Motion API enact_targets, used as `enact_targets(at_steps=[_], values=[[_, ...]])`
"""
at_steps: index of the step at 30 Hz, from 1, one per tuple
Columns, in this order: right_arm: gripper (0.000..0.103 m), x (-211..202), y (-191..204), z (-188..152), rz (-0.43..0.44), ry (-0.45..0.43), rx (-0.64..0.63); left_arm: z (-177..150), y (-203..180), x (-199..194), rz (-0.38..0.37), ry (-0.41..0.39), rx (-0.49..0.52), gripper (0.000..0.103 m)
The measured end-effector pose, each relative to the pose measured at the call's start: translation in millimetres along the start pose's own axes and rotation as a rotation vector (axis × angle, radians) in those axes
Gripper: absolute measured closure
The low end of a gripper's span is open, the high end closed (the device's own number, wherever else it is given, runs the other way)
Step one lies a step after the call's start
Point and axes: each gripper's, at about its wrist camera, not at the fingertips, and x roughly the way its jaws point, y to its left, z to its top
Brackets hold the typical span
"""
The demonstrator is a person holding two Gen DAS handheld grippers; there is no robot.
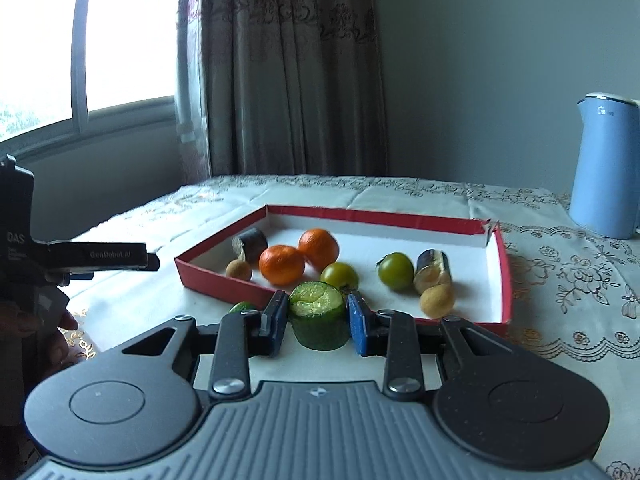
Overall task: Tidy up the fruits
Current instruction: 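Carry the lime half into the red box and open the right gripper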
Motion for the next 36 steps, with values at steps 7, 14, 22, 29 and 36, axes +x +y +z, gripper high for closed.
enact_targets(at_steps=[7, 14, 22, 29, 36], values=[[0.071, -11, -12, 1, 0.021, -0.027, 0.016, 0, -4, 0, 0.022, -0.003, 0.018, 0.000], [0.071, -12, -23, 11, 0.037, -0.044, -0.002, -1, -6, 2, 0.046, 0.001, 0.032, 0.000], [0.071, -6, -41, 47, 0.035, -0.100, -0.024, -1, -8, 3, 0.061, 0.006, 0.044, 0.000], [0.071, 28, -64, 79, 0.013, -0.094, 0.017, -1, -9, 3, 0.066, 0.010, 0.054, 0.000], [0.071, 96, -73, 65, 0.051, 0.078, 0.115, -2, -9, 3, 0.067, 0.007, 0.061, 0.000]])
